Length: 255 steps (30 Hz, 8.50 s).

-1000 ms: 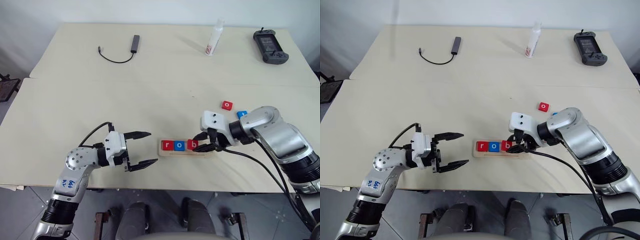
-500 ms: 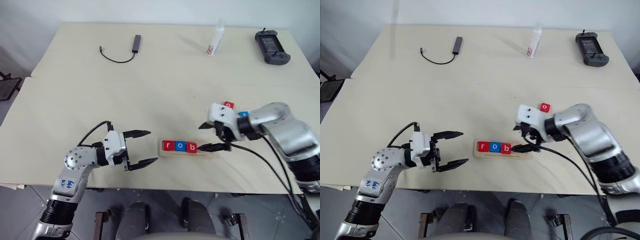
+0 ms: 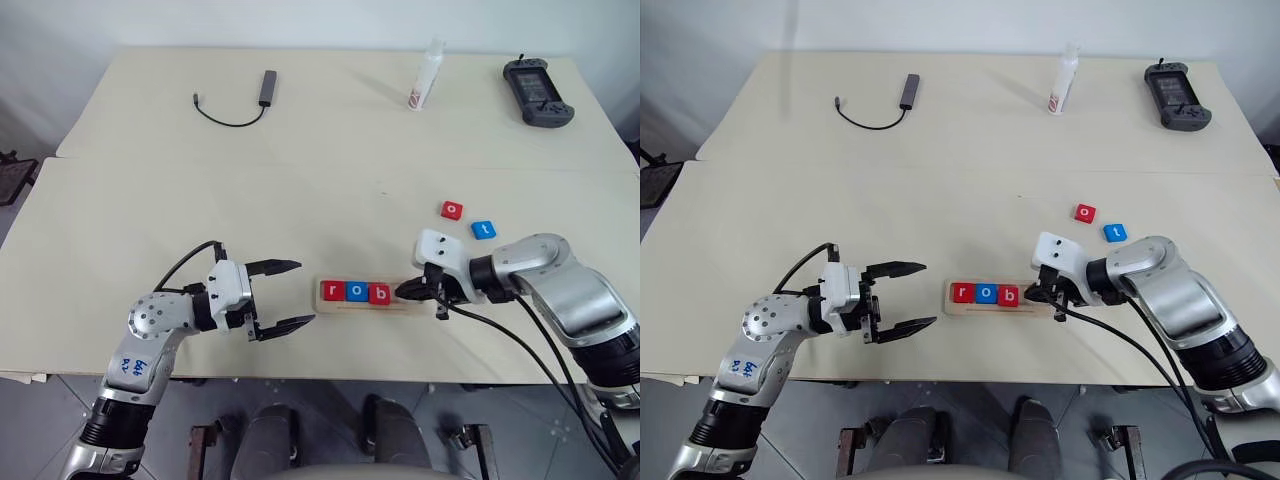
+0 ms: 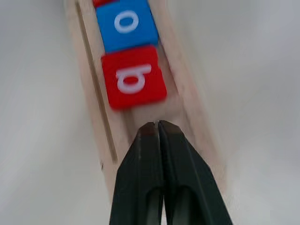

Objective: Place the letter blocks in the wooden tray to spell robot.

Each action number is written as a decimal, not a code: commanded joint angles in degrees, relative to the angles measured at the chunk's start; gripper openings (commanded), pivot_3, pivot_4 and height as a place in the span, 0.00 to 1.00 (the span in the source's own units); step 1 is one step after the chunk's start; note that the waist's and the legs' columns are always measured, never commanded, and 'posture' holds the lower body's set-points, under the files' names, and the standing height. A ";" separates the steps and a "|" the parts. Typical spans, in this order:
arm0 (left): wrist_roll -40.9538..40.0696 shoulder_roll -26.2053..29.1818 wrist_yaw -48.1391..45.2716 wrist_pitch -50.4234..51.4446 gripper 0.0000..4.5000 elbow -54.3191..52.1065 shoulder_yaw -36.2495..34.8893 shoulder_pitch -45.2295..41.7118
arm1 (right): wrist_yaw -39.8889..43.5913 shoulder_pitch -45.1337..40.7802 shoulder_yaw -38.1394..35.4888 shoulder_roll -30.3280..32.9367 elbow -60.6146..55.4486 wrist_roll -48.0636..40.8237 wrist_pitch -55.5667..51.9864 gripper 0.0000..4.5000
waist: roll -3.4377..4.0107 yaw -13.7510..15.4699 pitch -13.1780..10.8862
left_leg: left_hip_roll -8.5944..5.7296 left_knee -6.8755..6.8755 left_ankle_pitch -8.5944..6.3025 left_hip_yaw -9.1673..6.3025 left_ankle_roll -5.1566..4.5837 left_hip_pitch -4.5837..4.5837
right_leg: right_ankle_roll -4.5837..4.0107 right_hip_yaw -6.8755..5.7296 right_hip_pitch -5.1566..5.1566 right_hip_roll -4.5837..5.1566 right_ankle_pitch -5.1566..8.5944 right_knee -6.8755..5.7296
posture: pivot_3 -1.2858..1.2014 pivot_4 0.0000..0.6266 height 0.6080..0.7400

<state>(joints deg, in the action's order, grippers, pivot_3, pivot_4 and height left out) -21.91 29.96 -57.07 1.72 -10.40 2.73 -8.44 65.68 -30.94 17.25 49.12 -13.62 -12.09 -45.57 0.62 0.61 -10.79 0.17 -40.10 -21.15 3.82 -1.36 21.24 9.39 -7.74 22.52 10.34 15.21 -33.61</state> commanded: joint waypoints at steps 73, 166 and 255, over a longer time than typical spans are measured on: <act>-0.13 2.28 -2.96 -3.13 1.00 7.01 -3.58 -2.73 | -7.79 36.08 -45.47 -5.49 5.97 -9.96 34.50 0.58 | -0.04 0.84 0.01 | -0.05 0.03 -0.01 0.08 -0.02 -0.06 | 0.00 0.03 -0.05 0.00 0.00 0.01 | 0.52 0.24 1.00; -0.53 -3.14 -1.60 -2.74 1.00 5.26 1.16 -4.50 | -43.34 -3.77 -34.21 -13.21 -7.07 -10.74 -42.51 0.30 | 0.24 -1.01 0.08 | 0.00 0.09 0.02 0.07 -0.02 0.04 | -0.05 0.03 0.09 0.00 0.03 -0.08 | 0.52 0.24 1.00; -0.55 -0.43 4.19 -0.54 1.00 -5.88 -1.06 4.28 | 12.56 -9.01 1.07 1.09 6.02 2.88 8.24 0.99 | 0.03 -0.59 -0.01 | -0.03 0.00 -0.01 -0.09 -0.01 0.00 | 0.00 0.00 -0.01 0.04 0.00 0.01 | 0.52 0.24 1.00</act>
<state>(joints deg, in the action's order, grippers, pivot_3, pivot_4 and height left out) -22.18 29.27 -53.01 1.84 -15.02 2.56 -3.87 78.29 -40.16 21.04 49.00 -5.56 -8.39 -37.12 0.65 0.02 -10.80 0.14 -40.10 -21.16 3.74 -1.37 21.25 9.40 -7.75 22.51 10.38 15.21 -33.61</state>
